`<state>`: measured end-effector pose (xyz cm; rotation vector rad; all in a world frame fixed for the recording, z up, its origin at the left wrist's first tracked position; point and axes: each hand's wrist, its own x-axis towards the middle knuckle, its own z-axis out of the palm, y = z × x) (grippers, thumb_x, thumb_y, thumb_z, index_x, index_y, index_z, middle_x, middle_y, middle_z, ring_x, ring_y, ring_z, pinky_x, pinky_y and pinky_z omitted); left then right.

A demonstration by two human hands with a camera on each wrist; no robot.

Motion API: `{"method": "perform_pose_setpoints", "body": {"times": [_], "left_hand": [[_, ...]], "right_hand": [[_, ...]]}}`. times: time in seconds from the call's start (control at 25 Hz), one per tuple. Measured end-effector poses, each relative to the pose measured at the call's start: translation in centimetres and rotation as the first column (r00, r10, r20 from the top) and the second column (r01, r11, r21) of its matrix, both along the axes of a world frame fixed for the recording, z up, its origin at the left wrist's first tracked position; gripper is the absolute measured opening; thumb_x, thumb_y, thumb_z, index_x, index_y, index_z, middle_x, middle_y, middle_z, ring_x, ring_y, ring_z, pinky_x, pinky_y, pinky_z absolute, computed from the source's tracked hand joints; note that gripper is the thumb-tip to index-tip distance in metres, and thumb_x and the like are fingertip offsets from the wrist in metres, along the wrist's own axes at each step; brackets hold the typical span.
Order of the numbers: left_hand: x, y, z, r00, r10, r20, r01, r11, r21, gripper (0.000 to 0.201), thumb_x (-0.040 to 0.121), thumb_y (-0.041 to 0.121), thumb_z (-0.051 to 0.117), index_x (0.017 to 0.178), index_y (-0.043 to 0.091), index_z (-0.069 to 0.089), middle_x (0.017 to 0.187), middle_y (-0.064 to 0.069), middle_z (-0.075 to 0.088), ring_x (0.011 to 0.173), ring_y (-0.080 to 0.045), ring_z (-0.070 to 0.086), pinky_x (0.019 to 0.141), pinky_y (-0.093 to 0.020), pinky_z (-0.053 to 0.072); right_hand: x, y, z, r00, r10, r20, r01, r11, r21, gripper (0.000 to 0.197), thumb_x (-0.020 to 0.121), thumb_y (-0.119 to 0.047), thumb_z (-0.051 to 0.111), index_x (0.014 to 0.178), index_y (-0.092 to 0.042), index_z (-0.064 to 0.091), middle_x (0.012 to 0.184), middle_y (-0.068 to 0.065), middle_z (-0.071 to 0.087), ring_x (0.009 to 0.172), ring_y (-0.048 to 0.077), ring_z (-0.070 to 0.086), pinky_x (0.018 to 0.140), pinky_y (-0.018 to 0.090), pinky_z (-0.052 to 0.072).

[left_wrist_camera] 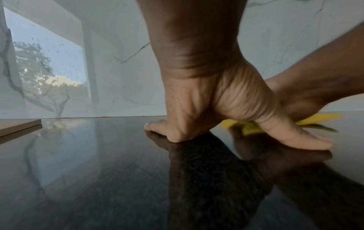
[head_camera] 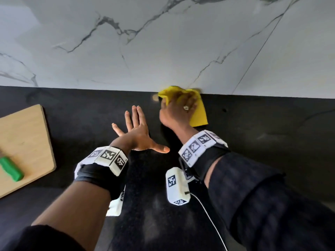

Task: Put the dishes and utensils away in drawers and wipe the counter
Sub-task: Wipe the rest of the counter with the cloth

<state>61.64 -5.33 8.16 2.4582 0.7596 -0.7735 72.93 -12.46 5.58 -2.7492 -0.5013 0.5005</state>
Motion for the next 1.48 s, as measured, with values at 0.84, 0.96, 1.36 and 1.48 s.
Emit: {"method": "perform_pose_setpoints", "body": {"times": [0.84, 0.96, 1.36, 1.48], "left_hand": [[-7.8, -0.1, 2.8, 0.534, 0.425, 0.731, -0.243, 0.905, -0.349, 0.075, 0.092, 0.017, 0.056, 0.153, 0.03, 0.014, 0.159, 0.01, 0.016, 0.151, -0.014, 0.0, 0.122, -0.049, 0.003], [-3.5, -3.9, 4.3, 0.781, 0.128, 0.612, -0.077, 0.991, -0.109, 0.069, 0.097, 0.022, 0.055, 0.155, 0.027, 0.017, 0.163, 0.005, 0.01, 0.151, -0.013, -0.005, 0.122, -0.046, -0.004], [6.1, -16.4, 2.0, 0.919, -0.37, 0.136, 0.382, 0.921, -0.073, 0.132, 0.067, 0.072, 0.07, 0.147, 0.038, -0.028, 0.153, -0.002, -0.04, 0.141, -0.022, -0.036, 0.116, -0.056, -0.015], [7.2, -18.5, 0.7, 0.896, -0.442, 0.04, 0.444, 0.895, -0.046, 0.149, 0.05, 0.079, 0.074, 0.142, 0.04, -0.036, 0.144, -0.009, -0.052, 0.131, -0.032, -0.048, 0.105, -0.067, -0.023]], "right_hand": [[-9.1, -4.9, 0.0, 0.559, 0.826, 0.074, -0.821, 0.564, -0.09, 0.053, 0.103, -0.051, 0.022, 0.154, -0.042, 0.01, 0.164, 0.001, -0.012, 0.147, 0.034, -0.022, 0.12, 0.048, -0.013], [-5.6, -10.7, 0.7, 0.422, 0.902, 0.091, -0.901, 0.428, -0.069, 0.049, 0.105, -0.046, 0.026, 0.152, -0.04, 0.018, 0.164, -0.008, -0.002, 0.149, 0.022, -0.019, 0.121, 0.039, -0.013], [4.1, -37.4, 0.2, 0.983, 0.146, 0.113, -0.14, 0.988, -0.058, 0.062, 0.084, -0.066, -0.006, 0.145, -0.052, -0.005, 0.16, -0.015, -0.009, 0.151, 0.025, -0.007, 0.119, 0.036, -0.004], [-2.2, -38.1, 0.0, 0.993, 0.082, 0.082, -0.073, 0.991, -0.112, 0.063, 0.086, -0.065, -0.006, 0.147, -0.052, -0.006, 0.162, -0.012, -0.014, 0.15, 0.025, -0.016, 0.119, 0.04, -0.009]]}}
